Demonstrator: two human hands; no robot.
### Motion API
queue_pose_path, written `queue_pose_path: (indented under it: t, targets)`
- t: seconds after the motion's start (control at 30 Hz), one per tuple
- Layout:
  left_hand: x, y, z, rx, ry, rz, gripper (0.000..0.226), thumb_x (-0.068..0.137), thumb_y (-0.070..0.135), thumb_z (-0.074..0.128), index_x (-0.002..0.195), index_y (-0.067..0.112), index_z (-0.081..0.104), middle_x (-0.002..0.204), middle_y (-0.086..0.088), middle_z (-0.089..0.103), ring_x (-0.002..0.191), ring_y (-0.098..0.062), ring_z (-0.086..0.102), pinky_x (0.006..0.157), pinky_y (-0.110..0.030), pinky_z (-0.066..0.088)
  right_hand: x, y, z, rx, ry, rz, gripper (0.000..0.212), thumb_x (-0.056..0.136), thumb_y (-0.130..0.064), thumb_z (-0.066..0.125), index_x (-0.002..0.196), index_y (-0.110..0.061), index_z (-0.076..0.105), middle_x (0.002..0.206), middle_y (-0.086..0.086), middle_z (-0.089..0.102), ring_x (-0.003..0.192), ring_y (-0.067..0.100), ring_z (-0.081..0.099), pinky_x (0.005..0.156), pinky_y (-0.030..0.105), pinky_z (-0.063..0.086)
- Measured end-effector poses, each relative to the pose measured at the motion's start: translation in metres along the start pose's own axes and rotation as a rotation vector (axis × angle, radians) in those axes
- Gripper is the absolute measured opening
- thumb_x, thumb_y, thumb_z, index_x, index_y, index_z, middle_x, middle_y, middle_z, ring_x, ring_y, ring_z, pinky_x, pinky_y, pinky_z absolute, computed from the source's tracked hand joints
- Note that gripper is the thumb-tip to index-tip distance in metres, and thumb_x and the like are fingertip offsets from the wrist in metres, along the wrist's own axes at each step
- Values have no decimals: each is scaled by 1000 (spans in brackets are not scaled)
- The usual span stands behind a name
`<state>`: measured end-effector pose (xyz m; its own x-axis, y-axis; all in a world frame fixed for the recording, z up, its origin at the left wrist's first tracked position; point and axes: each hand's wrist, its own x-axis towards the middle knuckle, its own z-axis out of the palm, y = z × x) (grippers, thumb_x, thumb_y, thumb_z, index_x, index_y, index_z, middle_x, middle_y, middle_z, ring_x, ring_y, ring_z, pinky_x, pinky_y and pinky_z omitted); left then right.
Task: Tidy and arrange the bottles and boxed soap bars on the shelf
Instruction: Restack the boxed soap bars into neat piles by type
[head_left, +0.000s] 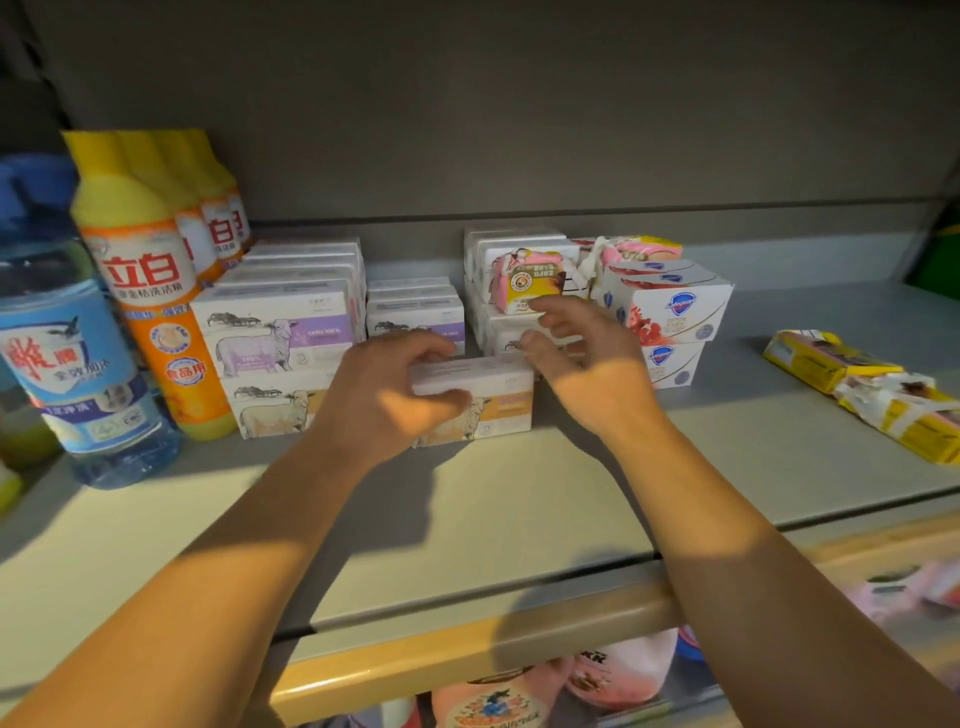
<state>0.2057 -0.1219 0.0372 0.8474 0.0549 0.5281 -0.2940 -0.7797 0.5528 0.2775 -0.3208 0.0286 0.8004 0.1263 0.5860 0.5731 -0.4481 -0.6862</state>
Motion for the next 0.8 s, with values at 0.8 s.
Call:
queue_pose_path:
  t: [0.8]
  targets:
    - [42,-24,50,618,101,-23,42,95,13,56,136,16,53,134,-6,54,127,-31,39,110,-35,28,18,31,11,-482,-250,-180,52,90,-34,60,140,-26,51,141,1,48,128,28,38,109,34,24]
